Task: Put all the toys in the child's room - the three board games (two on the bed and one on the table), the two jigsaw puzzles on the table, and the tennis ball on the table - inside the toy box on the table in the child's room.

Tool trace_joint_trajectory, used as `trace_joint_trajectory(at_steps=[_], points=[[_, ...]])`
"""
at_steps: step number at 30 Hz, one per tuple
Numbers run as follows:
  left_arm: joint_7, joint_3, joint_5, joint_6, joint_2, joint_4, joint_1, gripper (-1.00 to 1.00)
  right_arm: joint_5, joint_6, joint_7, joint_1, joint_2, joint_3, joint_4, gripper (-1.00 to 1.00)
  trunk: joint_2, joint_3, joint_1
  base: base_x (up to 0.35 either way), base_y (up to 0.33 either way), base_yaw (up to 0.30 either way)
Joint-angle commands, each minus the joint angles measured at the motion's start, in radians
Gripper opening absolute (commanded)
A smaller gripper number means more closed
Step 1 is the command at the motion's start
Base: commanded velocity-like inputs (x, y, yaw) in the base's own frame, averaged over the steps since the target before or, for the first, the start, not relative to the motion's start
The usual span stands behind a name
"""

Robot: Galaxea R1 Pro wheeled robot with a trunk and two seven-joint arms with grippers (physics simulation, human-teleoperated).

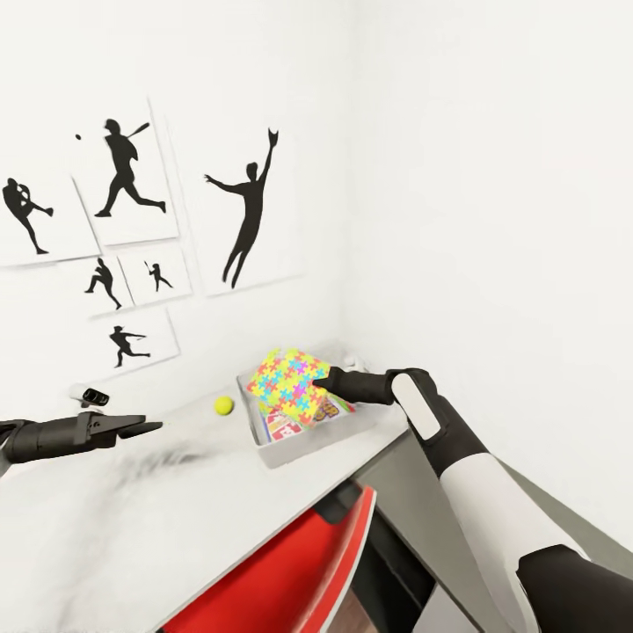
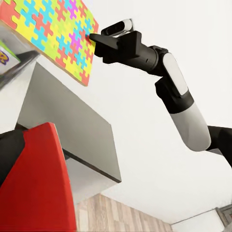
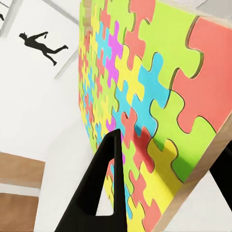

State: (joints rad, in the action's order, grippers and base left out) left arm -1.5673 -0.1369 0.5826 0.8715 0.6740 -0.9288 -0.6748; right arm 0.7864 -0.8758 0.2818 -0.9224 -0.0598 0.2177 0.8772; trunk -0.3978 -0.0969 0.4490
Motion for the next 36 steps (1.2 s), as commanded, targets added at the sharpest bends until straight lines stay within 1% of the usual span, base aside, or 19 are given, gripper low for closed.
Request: trace_joint_trajectory(at_steps=[1,4,7,19,26,29,32,36], points=[[-0.003,-0.004,0.004,0.011,0.001,0.001,-0.002,1.0,-0.006,-0.003,0.007,-0.001,0.0,-0.001,0.0,-1.0,-0.002,-0.002,0.001,0.179,0.0,0.292],[-0.003,-0.005,0.005,0.011,0.001,0.001,-0.002,1.0,-0.006,-0.003,0.008,-0.001,0.001,-0.002,0.0,-1.0,-0.002,-0.002,0.001,0.132,-0.066,0.278],[-0.003,-0.006,0.005,0.011,0.001,0.001,-0.002,1.0,-0.006,-0.003,0.009,0.0,0.001,-0.003,0.0,-1.0,-0.002,-0.002,0.001,0.055,-0.04,0.116],[-0.003,-0.006,0.005,0.011,0.001,0.001,-0.002,1.0,-0.006,0.007,0.01,0.007,0.002,-0.002,0.0,-1.0,-0.002,-0.002,0.001,0.158,-0.014,0.011],[-0.003,-0.006,0.005,0.011,0.001,0.001,-0.002,1.0,-0.006,0.006,0.01,0.007,0.001,-0.001,0.0,-1.0,-0.002,-0.002,0.001,0.08,0.012,0.0],[-0.002,-0.002,0.005,-0.006,-0.016,0.005,-0.002,1.0,-0.015,0.024,-0.008,-0.011,0.015,-0.019,0.013,-1.0,-0.002,-0.002,0.001,0.0,0.0,0.0],[-0.001,-0.001,0.005,-0.017,-0.017,0.005,-0.002,1.0,-0.016,0.033,-0.01,-0.017,0.014,-0.037,0.013,-1.0,-0.002,-0.002,0.001,0.0,0.0,0.0],[-0.003,-0.002,0.005,-0.038,-0.017,0.005,-0.002,1.0,-0.015,0.045,-0.013,-0.022,0.037,-0.06,0.012,-1.0,-0.002,-0.002,0.001,0.0,0.0,0.0]])
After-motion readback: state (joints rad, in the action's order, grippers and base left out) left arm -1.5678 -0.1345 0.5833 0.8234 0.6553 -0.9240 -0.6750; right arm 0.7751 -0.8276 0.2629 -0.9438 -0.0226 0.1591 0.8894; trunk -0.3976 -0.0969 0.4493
